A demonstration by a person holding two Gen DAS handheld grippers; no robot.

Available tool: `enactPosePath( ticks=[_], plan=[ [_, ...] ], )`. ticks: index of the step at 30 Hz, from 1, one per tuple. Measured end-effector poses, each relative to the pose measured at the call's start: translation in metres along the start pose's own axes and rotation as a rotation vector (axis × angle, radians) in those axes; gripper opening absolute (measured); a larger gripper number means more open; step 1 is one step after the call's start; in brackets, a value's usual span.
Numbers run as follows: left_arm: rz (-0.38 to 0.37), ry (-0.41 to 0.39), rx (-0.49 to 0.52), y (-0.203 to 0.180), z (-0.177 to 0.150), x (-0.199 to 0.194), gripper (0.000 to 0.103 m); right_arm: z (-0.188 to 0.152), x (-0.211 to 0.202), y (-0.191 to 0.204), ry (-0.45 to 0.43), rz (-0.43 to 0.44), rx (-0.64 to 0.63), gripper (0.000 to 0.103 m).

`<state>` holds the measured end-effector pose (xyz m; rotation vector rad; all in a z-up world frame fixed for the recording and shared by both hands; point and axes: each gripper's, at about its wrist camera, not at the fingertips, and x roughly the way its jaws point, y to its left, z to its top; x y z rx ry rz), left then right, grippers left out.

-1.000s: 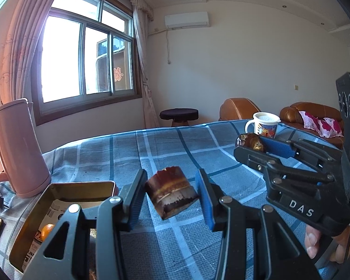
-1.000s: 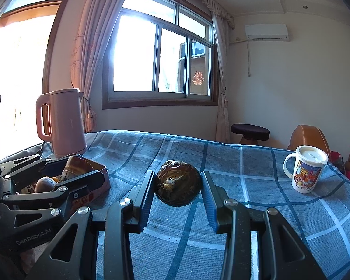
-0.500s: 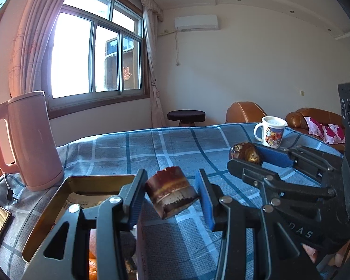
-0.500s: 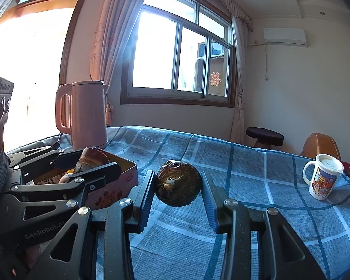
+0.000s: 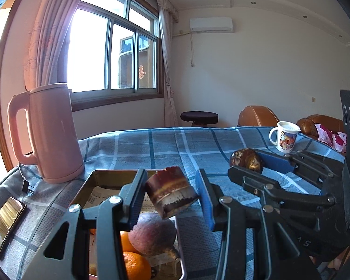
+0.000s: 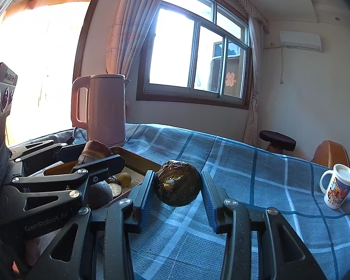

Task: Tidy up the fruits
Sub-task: 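Lower the jar into the tin and open the left tool while the right tool releases the chocolate there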

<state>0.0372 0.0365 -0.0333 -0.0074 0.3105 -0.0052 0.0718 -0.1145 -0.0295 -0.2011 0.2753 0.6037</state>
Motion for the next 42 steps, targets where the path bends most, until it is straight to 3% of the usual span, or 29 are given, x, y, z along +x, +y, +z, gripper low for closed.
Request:
enactPosePath(
  ticks=[28, 42],
  plan=[
    [0.118, 0.025, -0.049, 0.058, -0.003, -0.013, 0.045, 0.029, 0.024, 0.055, -0.001, 0.114, -0.084, 0.041],
    [0.156, 0.098, -0.079, 0.084, -0.011, -0.006, 0.045, 0.036, 0.046, 0.076, 0.04, 0.174, -0.07, 0.041]
  ],
)
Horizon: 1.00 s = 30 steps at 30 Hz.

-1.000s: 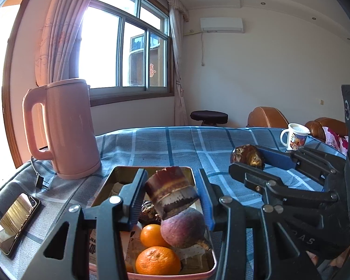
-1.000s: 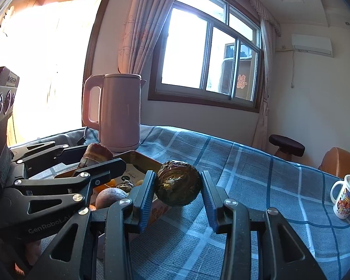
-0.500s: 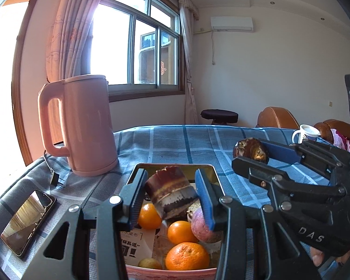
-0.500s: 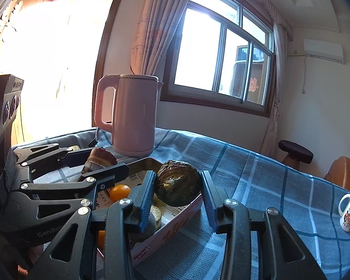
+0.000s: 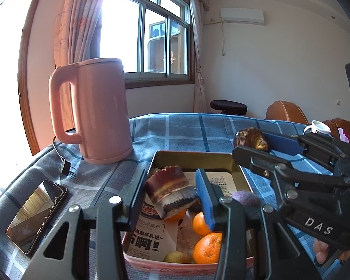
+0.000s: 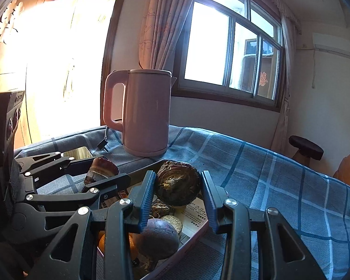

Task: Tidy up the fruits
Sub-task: 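Lower the jar into the tin and open the left tool while the right tool releases the chocolate there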

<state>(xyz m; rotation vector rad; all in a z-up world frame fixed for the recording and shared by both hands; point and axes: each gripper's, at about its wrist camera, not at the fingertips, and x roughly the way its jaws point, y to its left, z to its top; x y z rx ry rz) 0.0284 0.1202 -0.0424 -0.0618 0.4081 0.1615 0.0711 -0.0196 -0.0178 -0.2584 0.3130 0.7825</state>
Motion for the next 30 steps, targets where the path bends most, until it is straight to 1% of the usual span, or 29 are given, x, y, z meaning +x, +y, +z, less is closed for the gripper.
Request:
enactPosePath(
  ticks=[5, 8, 12, 15, 21, 23, 30],
  plan=[
    [0.007, 0.027, -0.007, 0.005, 0.0, 0.004, 0.045, 0.001, 0.009, 0.002, 0.025, 0.013, 0.012, 0.041],
    [0.011, 0.057, 0.0, 0.007, -0.001, 0.007, 0.045, -0.001, 0.017, 0.001, 0.059, 0.031, 0.028, 0.041],
    [-0.006, 0.1, -0.008, 0.011, -0.002, 0.012, 0.045, -0.006, 0.026, -0.001, 0.1, 0.037, 0.049, 0.041],
    [-0.01, 0.121, -0.005, 0.011, -0.003, 0.016, 0.045, -0.008, 0.033, -0.003, 0.132, 0.059, 0.075, 0.041],
    [-0.029, 0.174, -0.006, 0.014, -0.005, 0.024, 0.045, -0.015, 0.044, -0.003, 0.197, 0.082, 0.088, 0.041],
    [-0.031, 0.182, -0.005, 0.014, -0.005, 0.025, 0.045, -0.018, 0.047, -0.002, 0.213, 0.089, 0.092, 0.041],
    [-0.029, 0.177, -0.003, 0.015, -0.005, 0.024, 0.046, -0.018, 0.048, -0.004, 0.216, 0.099, 0.1, 0.043]
  ],
)
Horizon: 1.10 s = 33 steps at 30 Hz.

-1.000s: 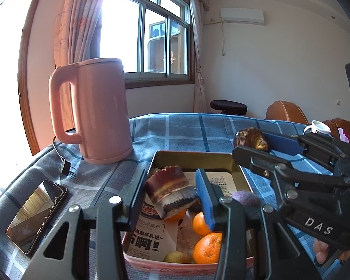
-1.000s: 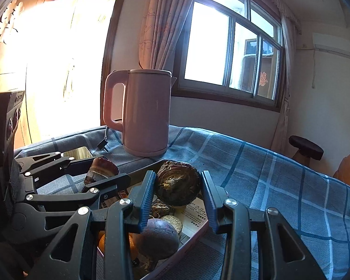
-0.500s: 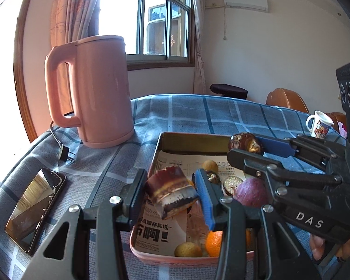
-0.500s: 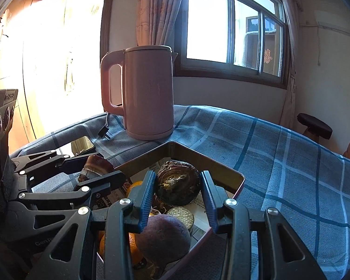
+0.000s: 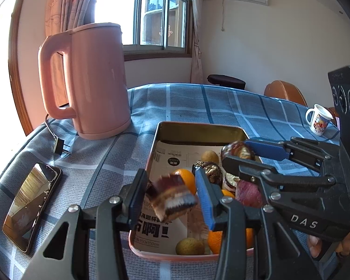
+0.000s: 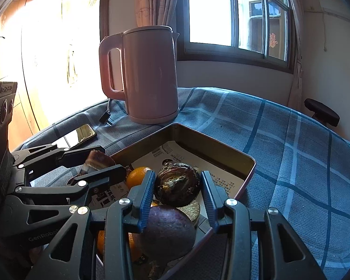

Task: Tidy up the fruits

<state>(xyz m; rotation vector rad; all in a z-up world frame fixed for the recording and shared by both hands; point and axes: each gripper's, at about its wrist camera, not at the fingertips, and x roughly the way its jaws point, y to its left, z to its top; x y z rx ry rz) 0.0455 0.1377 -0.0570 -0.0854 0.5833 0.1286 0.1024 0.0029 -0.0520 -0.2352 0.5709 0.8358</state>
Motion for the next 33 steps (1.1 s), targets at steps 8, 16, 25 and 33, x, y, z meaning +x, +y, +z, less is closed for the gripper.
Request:
enactPosePath(
  ticks=[8, 16, 25, 33],
  plan=[
    [0.032, -0.067, -0.004, 0.001, -0.001, -0.013, 0.074, -0.003, -0.008, -0.008, -0.023, -0.022, 0.029, 0.056],
    [0.041, -0.151, -0.004, -0.002, 0.001, -0.034, 0.094, -0.008, -0.041, -0.01, -0.107, -0.088, 0.035, 0.069],
    [0.037, -0.186, 0.009, -0.011, 0.003, -0.045, 0.096, -0.011, -0.069, -0.008, -0.165, -0.176, -0.007, 0.072],
    [0.035, -0.211, 0.021, -0.02, 0.005, -0.054, 0.097, -0.016, -0.086, -0.016, -0.195, -0.219, 0.009, 0.078]
  ],
)
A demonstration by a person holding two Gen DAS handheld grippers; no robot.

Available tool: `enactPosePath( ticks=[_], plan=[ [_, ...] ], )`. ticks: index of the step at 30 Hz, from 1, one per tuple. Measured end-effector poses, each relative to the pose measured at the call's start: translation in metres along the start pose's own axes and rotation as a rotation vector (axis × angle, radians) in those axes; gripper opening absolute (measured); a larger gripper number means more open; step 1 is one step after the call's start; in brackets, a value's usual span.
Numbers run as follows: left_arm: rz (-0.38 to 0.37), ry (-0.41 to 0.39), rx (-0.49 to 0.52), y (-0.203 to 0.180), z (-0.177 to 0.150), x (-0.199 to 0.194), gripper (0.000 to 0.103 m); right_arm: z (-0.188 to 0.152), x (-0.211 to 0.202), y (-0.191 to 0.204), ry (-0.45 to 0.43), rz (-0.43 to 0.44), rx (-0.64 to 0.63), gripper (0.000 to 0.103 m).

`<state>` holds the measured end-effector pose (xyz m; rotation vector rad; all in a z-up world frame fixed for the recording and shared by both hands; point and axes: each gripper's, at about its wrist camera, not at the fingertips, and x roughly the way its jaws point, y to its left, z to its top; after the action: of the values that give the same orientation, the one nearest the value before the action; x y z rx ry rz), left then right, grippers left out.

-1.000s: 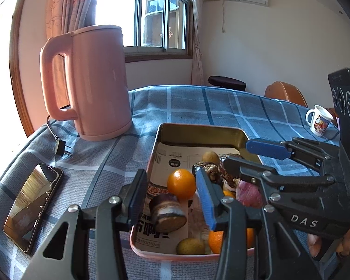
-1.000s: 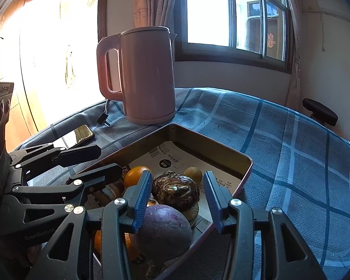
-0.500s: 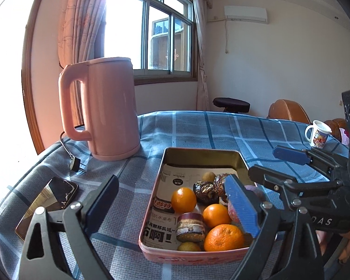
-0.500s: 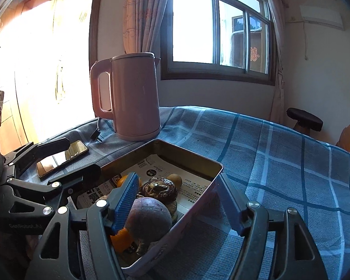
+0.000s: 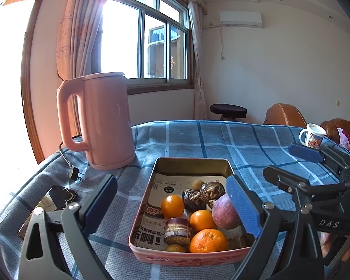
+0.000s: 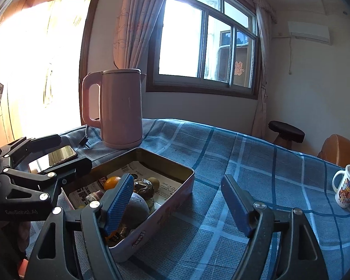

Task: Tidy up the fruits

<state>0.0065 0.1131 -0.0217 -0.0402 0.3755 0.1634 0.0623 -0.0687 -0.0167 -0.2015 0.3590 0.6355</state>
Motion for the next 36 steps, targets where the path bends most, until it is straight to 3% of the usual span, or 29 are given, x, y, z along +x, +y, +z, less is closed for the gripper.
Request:
enactPosePath(
  ticks=[36],
  plan=[
    [0.013, 0.002, 0.062, -0.02, 0.003, -0.003, 0.103, -0.012, -0.023, -0.021, -0.041, -0.06, 0.058, 0.08]
  ],
)
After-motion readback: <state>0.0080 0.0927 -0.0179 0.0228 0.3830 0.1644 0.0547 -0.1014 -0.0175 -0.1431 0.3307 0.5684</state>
